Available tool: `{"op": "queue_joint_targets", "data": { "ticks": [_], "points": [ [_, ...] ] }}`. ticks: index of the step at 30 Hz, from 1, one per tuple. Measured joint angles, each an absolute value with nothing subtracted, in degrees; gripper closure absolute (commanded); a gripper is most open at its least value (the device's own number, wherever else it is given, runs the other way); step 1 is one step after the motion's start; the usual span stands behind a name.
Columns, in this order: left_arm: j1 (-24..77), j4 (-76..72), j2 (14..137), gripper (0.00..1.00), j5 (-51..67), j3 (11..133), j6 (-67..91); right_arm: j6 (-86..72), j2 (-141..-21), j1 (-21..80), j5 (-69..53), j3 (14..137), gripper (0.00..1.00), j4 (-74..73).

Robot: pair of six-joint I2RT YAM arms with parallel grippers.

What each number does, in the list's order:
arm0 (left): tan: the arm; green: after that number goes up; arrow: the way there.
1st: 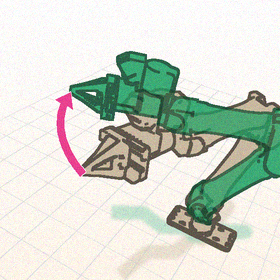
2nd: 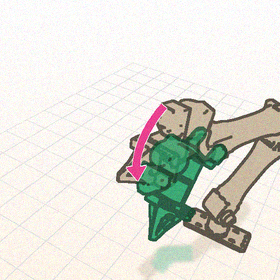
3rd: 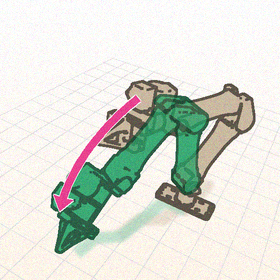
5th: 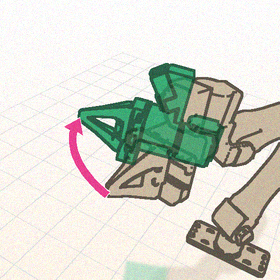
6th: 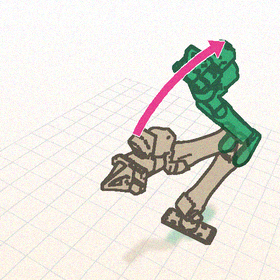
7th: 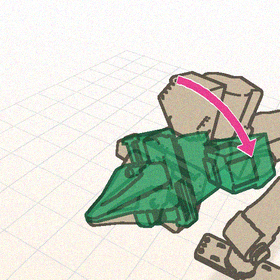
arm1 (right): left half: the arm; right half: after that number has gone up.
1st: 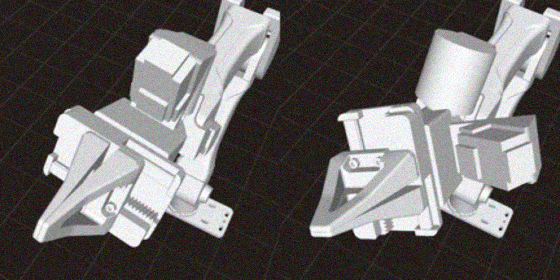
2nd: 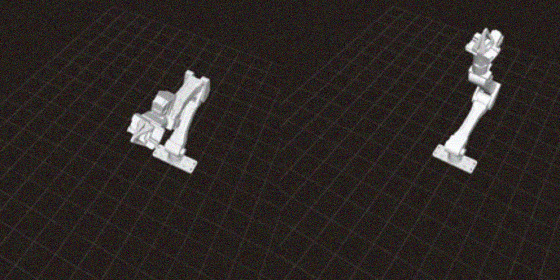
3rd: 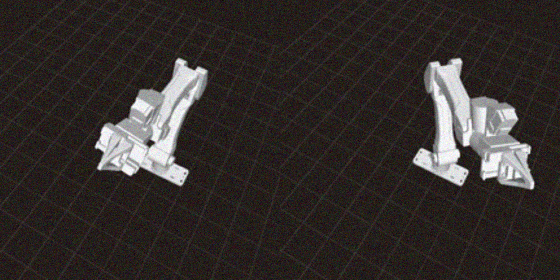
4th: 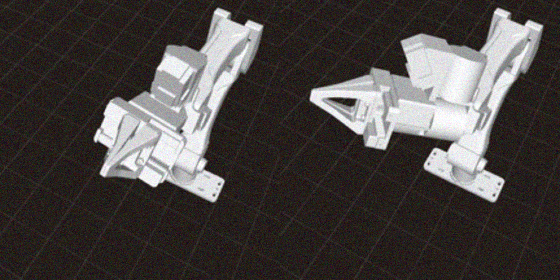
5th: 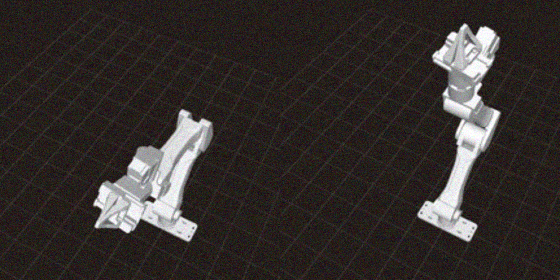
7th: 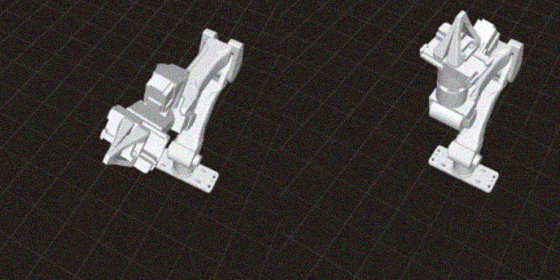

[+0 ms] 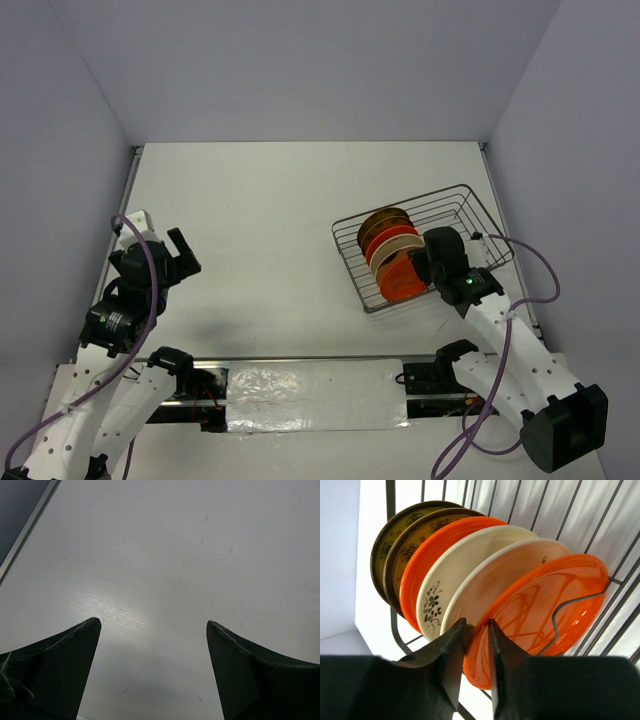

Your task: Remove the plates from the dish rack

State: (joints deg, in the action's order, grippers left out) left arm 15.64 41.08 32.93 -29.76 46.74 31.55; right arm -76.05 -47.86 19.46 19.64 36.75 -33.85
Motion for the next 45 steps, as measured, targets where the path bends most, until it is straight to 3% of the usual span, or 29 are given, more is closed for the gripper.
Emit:
{"op": "queue_joint_targets", "data": {
  "ticks": [3, 11, 23, 29, 32, 36, 40, 45],
  "points": [
    [15.7, 41.06, 33.04, 0.0, -29.74, 46.74, 31.53, -76.9, -47.55, 19.46, 19.49, 36.77, 0.74, -33.47],
    [15.92, 40.95, 33.32, 0.0, -29.65, 46.74, 31.48, -79.48, -41.47, 19.49, 20.08, 37.43, 0.96, -39.27],
    [15.92, 40.45, 33.39, 0.0, -27.68, 47.07, 31.4, -77.32, -37.93, 19.49, 18.13, 50.5, 1.0, -43.31],
    [15.92, 43.75, 38.5, 0.0, -20.23, 59.11, 35.33, -59.55, -40.42, 20.97, 7.35, 60.4, 1.0, -36.95],
    [15.92, 43.7, 42.15, 0.01, -14.68, 68.77, 39.81, -44.25, -52.66, 27.64, 4.21, 75.07, 1.0, -39.99],
    [15.92, 42.74, 45.89, 0.0, -8.29, 78.3, 44.91, -24.56, -71.35, 45.34, 12.64, 93.14, 1.0, -43.4],
    [15.92, 42.57, 49.63, 0.01, -4.21, 82.3, 48.27, -8.1, -81.76, 59.22, 23.94, 93.6, 1.0, -47.99],
    [15.92, 42.68, 55.31, 0.01, 0.25, 79.85, 49.69, 11.94, -85.56, 74.87, 35.66, 85.56, 1.0, -45.25]
  ]
}}
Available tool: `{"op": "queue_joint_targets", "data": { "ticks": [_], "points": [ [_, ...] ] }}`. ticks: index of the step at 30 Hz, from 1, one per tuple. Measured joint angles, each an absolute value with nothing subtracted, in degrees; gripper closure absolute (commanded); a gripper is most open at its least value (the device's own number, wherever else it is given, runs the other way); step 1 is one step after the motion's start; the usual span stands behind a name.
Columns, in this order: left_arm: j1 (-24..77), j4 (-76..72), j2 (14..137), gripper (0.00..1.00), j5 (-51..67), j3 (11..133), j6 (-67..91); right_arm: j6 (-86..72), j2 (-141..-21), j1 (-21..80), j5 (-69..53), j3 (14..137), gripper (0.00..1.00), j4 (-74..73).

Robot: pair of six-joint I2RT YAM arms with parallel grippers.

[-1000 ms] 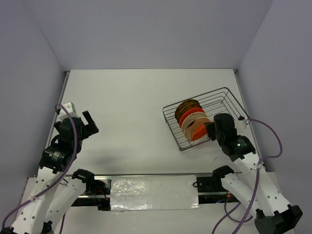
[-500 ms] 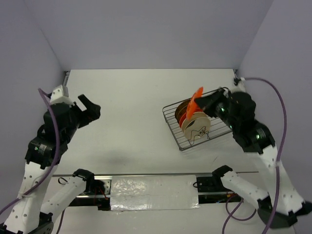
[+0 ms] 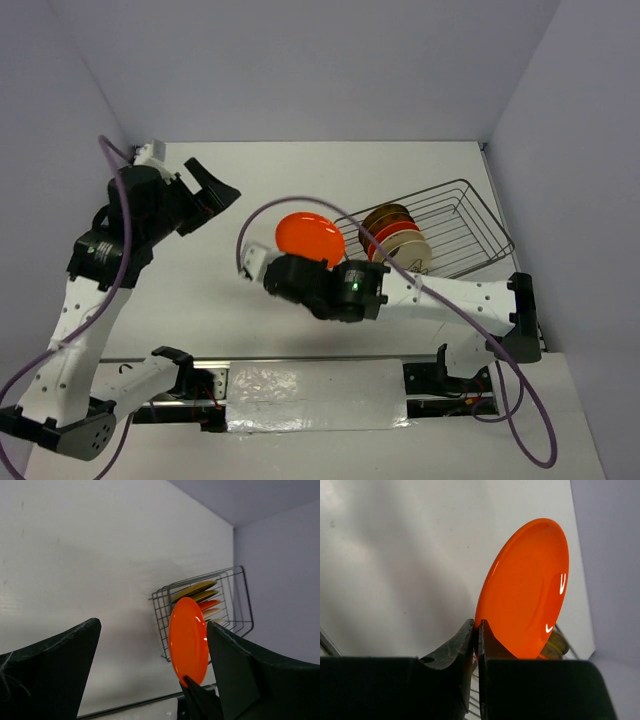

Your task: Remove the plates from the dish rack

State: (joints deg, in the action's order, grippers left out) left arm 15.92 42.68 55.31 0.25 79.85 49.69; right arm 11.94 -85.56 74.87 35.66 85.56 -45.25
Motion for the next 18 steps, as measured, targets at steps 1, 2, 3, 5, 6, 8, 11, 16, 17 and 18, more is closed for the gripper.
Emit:
{"op": "queue_joint_targets", "data": {
  "ticks": [1, 2, 3, 5, 6, 8, 11, 16, 17, 18],
  "points": [
    [15.92, 42.57, 56.12, 0.02, 0.86, 78.46, 49.74, 15.53, -85.56, 77.56, 36.71, 84.09, 1.0, -43.7],
    [15.92, 42.76, 56.86, 0.02, 1.76, 76.58, 49.74, 18.76, -85.56, 79.7, 37.23, 83.0, 1.0, -42.04],
    [15.92, 42.85, 57.17, 0.04, 2.57, 74.28, 49.76, 22.37, -85.56, 81.8, 37.36, 82.0, 1.0, -39.57],
    [15.92, 43.13, 57.28, 0.07, 3.57, 71.72, 49.76, 26.55, -85.56, 83.4, 37.32, 81.23, 1.0, -36.12],
    [15.92, 43.2, 57.21, 0.11, 4.14, 70.37, 49.78, 28.4, -85.56, 83.83, 37.34, 81.19, 1.0, -34.46],
    [15.9, 42.72, 57.12, 0.17, 5.45, 68.31, 49.87, 31.11, -85.58, 84.05, 37.32, 81.21, 1.0, -31.24],
    [15.9, 40.12, 56.71, 0.34, 7.75, 65.54, 50.28, 34.0, -86.26, 84.01, 37.3, 81.45, 1.0, -28.12],
    [15.92, 36.25, 56.53, 0.97, 11.03, 62.59, 51.44, 36.58, -89.93, 83.4, 36.77, 82.17, 1.0, -24.4],
    [15.92, 35.64, 56.53, 1.0, 11.07, 61.98, 50.81, 36.25, -90.63, 83.18, 37.08, 82.17, 0.94, -24.12],
    [15.68, 35.03, 56.53, 1.0, 10.79, 61.34, 51.07, 35.99, -90.89, 82.74, 37.36, 82.17, 0.68, -23.81]
  ]
}}
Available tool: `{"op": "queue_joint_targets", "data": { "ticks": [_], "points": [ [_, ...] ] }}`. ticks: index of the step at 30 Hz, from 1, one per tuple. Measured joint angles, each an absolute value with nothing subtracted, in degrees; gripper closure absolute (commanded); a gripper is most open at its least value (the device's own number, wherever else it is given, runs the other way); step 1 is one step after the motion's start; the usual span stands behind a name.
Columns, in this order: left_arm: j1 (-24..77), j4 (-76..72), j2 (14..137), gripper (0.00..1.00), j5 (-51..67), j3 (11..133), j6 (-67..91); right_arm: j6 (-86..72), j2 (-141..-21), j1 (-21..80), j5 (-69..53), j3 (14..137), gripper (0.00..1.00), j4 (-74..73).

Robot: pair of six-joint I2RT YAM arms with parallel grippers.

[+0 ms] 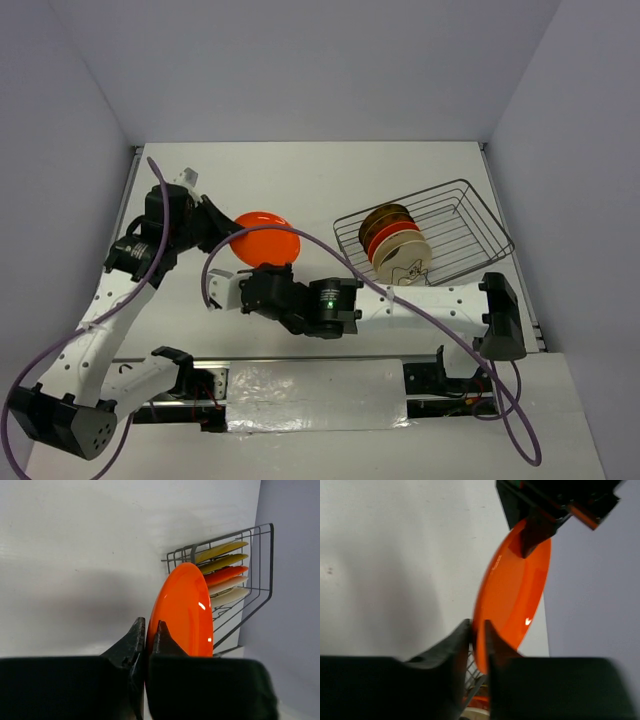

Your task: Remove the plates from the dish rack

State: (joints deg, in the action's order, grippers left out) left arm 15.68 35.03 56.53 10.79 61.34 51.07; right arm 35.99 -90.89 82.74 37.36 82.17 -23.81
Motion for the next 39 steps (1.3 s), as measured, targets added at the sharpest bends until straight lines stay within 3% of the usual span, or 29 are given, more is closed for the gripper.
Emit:
{"op": "queue_joint_targets", "data": {
  "ticks": [1, 2, 5, 9, 14, 19, 22, 23, 25, 28, 33, 39],
  "points": [
    [15.46, 34.33, 56.55, 1.0, 10.5, 60.84, 51.55, 35.46, -90.89, 82.17, 37.08, 82.11, 0.37, -23.55],
    [15.51, 33.32, 56.55, 1.0, 9.72, 60.27, 51.62, 35.31, -90.89, 81.58, 37.08, 82.04, 0.01, -22.94],
    [15.94, 31.66, 56.84, 1.0, 4.97, 57.93, 51.81, 32.95, -90.3, 79.61, 37.1, 81.58, 0.0, -20.03],
    [15.44, 25.96, 59.92, 0.93, -3.75, 54.3, 51.62, 21.67, -85.56, 75.66, 36.51, 77.73, 0.0, -18.68],
    [10.96, 9.41, 71.61, 0.97, -6.17, 50.3, 50.98, -5.61, -77.71, 59.0, 30.44, 77.41, 0.0, -25.47],
    [6.24, -2.81, 86.21, 0.81, -4.49, 50.5, 50.57, -26.98, -68.73, 42.63, 26.74, 73.56, 0.0, -31.75],
    [5.48, -5.17, 92.64, 0.44, -3.49, 52.36, 49.32, -36.29, -62.67, 41.74, 28.42, 69.69, 0.0, -34.74],
    [5.48, -5.34, 94.17, 0.22, -3.2, 53.32, 49.3, -39.18, -60.53, 41.52, 28.75, 67.92, 0.03, -35.0],
    [5.48, -5.78, 95.57, 0.01, -2.79, 54.39, 49.54, -43.44, -57.25, 40.6, 29.36, 64.93, 0.09, -35.42],
    [5.48, -5.08, 95.0, 0.0, -3.31, 54.85, 50.33, -51.88, -53.91, 39.0, 31.11, 61.19, 0.15, -37.39],
    [5.63, 9.19, 89.38, 0.01, -7.51, 57.82, 51.59, -71.72, -55.05, 38.02, 35.7, 60.36, 0.21, -47.66],
    [7.03, 20.29, 66.67, 0.0, -10.61, 58.02, 47.46, -83.02, -57.67, 35.44, 35.81, 56.84, 0.24, -51.94]
  ]
}}
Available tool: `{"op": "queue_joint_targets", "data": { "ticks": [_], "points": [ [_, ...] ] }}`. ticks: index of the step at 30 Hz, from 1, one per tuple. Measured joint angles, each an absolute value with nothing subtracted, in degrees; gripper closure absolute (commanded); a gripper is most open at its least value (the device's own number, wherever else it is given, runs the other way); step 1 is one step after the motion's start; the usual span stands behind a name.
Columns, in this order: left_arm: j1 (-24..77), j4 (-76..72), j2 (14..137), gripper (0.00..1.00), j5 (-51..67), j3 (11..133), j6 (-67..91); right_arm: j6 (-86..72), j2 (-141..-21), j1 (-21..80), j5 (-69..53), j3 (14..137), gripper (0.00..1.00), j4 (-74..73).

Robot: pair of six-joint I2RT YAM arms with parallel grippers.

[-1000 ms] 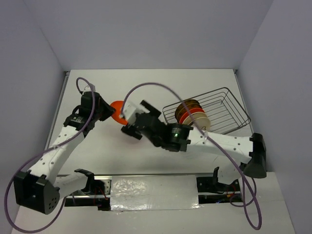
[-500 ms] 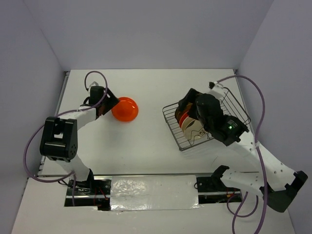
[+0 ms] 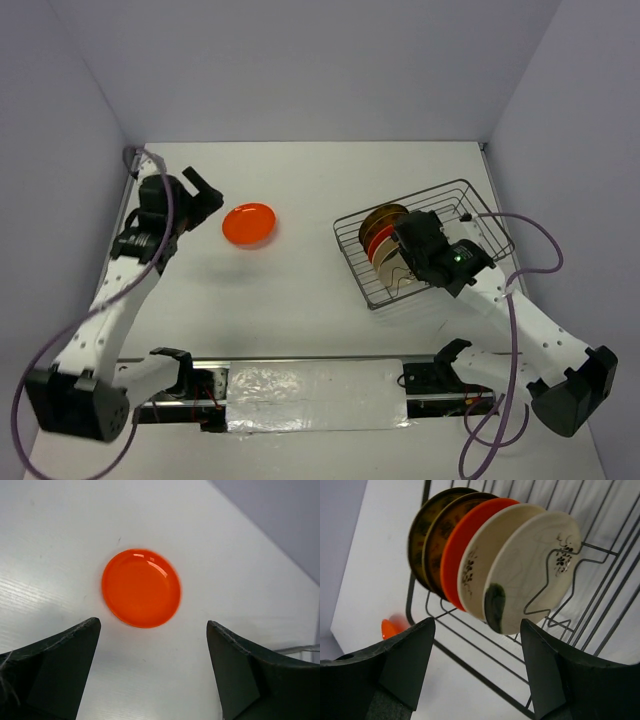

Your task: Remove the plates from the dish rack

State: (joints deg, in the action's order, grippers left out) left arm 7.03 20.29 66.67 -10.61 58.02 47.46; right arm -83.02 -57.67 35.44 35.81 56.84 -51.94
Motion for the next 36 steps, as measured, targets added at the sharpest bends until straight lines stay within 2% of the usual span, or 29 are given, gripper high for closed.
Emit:
{"op": "queue_joint_targets", "data": {
  "ticks": [5, 12, 13, 14, 15, 19, 20, 21, 22, 27, 29, 36],
  "points": [
    [7.81, 24.23, 50.33, 0.01, -9.43, 56.64, 39.2, -84.2, -57.71, 31.0, 34.0, 52.53, 0.25, -50.04],
    [7.81, 29.32, 45.43, 0.01, -5.5, 49.25, 30.13, -79.2, -61.76, 24.56, 30.15, 50.28, 0.37, -42.06],
    [7.81, 29.98, 45.41, 0.01, -5.19, 47.97, 29.67, -78.41, -62.52, 24.12, 29.71, 50.11, 0.4, -41.04],
    [7.81, 30.7, 45.43, 0.0, -4.91, 46.92, 29.1, -77.45, -63.24, 23.7, 29.28, 50.04, 0.5, -40.07],
    [7.81, 31.59, 45.63, 0.01, -4.51, 46.39, 28.62, -76.75, -64.01, 23.38, 29.04, 50.02, 0.54, -39.44],
    [7.81, 32.18, 45.78, 0.0, -3.99, 46.06, 27.42, -76.34, -65.73, 22.87, 27.97, 50.0, 0.58, -38.33],
    [7.81, 32.16, 45.67, 0.01, -3.88, 46.06, 27.24, -76.36, -65.82, 22.87, 27.75, 49.89, 0.62, -38.24],
    [7.81, 32.16, 45.54, 0.01, -3.73, 46.06, 27.11, -76.42, -65.82, 22.87, 27.62, 49.67, 0.73, -38.17],
    [7.81, 32.16, 45.36, 0.0, -3.68, 46.06, 27.09, -76.34, -65.78, 22.87, 27.53, 49.43, 0.77, -38.17],
    [7.81, 32.14, 44.69, 0.0, -3.7, 46.06, 27.05, -78.72, -64.53, 22.85, 26.59, 49.45, 0.89, -38.83],
    [7.81, 32.16, 44.73, 0.01, -3.7, 46.06, 27.05, -79.66, -63.4, 22.83, 26.28, 49.56, 0.98, -40.38],
    [7.81, 32.14, 44.77, 0.01, -3.7, 46.06, 27.05, -82.11, -60.58, 22.83, 26.22, 54.13, 1.0, -45.78]
  ]
}}
